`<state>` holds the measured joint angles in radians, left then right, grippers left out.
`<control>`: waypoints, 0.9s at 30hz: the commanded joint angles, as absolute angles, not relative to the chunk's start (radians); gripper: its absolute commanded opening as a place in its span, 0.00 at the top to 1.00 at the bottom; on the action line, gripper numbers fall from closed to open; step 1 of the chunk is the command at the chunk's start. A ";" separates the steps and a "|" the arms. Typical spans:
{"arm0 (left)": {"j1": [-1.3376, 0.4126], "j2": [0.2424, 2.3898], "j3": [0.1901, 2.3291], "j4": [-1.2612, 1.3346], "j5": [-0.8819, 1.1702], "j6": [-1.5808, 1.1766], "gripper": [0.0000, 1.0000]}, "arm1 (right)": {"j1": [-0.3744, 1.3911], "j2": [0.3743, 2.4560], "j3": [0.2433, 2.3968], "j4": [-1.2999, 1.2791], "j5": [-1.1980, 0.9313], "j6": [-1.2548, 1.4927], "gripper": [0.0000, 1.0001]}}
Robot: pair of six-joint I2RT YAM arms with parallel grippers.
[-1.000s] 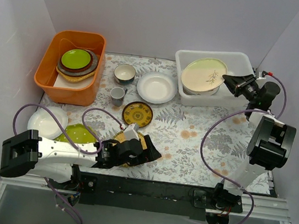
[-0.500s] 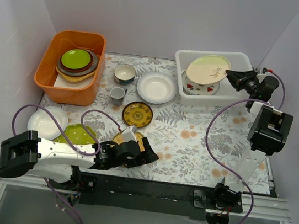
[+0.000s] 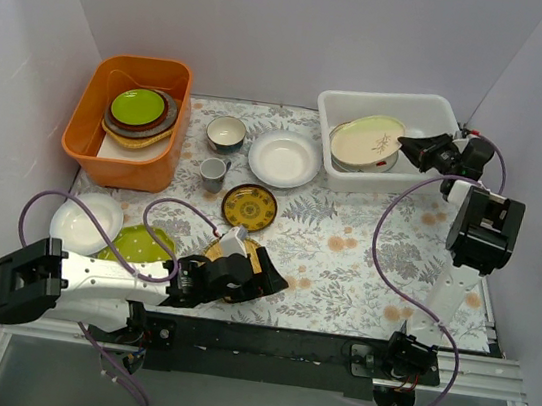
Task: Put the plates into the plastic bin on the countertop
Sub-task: Place the plate in the plastic bin.
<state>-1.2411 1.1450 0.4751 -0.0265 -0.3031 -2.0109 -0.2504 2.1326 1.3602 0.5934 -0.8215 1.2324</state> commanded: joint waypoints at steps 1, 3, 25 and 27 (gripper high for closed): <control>-1.247 1.105 0.468 -0.046 -0.325 -2.123 0.18 | -0.242 2.128 1.443 0.592 -0.868 1.192 0.99; -1.247 1.103 0.466 -0.048 -0.327 -2.123 0.18 | -0.242 2.138 1.460 0.549 -0.868 1.154 0.99; -1.247 1.089 0.468 -0.052 -0.330 -2.122 0.18 | -0.245 2.146 1.491 0.178 -0.798 0.902 0.43; -1.247 1.088 0.469 -0.052 -0.331 -2.120 0.18 | -0.245 2.151 1.508 0.132 -0.782 0.858 0.42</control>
<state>-1.2411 1.1145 0.4721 -0.0448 -0.3073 -2.0113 -0.2466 2.1593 1.4567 0.2440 -0.7921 0.9424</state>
